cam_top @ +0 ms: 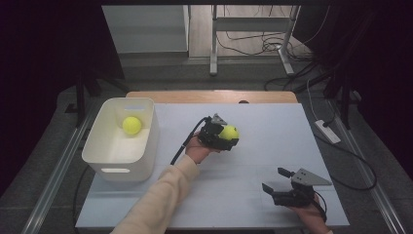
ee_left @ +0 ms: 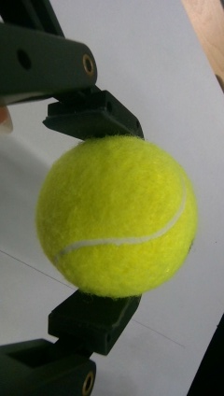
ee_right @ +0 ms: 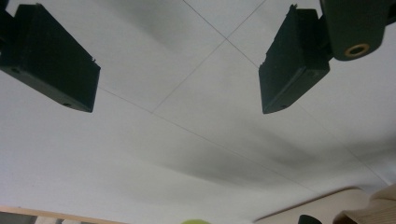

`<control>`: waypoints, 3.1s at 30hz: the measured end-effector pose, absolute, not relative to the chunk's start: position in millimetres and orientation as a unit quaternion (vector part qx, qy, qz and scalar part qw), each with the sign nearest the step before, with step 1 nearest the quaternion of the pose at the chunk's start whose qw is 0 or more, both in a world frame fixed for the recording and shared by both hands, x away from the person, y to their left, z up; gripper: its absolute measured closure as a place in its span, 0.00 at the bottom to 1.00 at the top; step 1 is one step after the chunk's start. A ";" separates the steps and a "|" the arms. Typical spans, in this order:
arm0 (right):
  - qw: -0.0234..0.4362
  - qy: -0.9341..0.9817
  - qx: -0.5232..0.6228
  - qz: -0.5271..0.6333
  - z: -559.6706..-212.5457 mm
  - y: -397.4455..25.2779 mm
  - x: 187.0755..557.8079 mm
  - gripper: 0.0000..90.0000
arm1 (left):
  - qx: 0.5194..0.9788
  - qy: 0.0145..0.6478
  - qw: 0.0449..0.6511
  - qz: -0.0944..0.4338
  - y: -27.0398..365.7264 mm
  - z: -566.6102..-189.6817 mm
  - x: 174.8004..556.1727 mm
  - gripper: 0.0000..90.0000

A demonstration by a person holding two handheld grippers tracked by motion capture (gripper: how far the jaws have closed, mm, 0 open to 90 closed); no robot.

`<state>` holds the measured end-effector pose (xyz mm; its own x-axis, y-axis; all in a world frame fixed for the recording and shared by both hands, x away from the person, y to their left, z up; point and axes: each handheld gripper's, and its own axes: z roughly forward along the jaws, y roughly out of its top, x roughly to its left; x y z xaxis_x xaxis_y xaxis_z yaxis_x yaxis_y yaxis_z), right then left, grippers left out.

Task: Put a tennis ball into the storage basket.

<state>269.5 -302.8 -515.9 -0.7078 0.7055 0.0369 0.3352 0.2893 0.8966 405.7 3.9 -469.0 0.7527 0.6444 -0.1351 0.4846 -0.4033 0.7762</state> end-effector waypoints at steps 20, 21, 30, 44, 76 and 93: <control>0.188 0.781 0.334 0.493 -516.1 -302.4 269.5 0.14 | 0.808 0.338 0.471 0.106 31.2 -444.0 392.7 0.30; 0.188 0.781 0.334 0.493 -516.1 -302.4 269.5 0.14 | 0.808 0.338 0.471 0.106 31.2 -444.0 392.7 0.30; 0.188 0.781 0.334 0.493 -515.9 -302.5 269.4 0.14 | 0.802 0.334 0.483 0.112 39.8 -433.9 384.8 0.30; 0.189 0.780 0.336 0.493 -515.9 -302.4 269.5 0.14 | 0.787 0.335 0.502 0.128 58.5 -419.4 375.4 0.30; 0.191 0.781 0.334 0.492 -515.6 -302.2 269.0 0.14 | 0.771 0.331 0.524 0.146 81.1 -401.6 352.9 0.30; 0.191 0.781 0.334 0.492 -515.5 -301.9 268.8 0.14 | 0.758 0.335 0.536 0.157 96.1 -392.4 345.6 0.30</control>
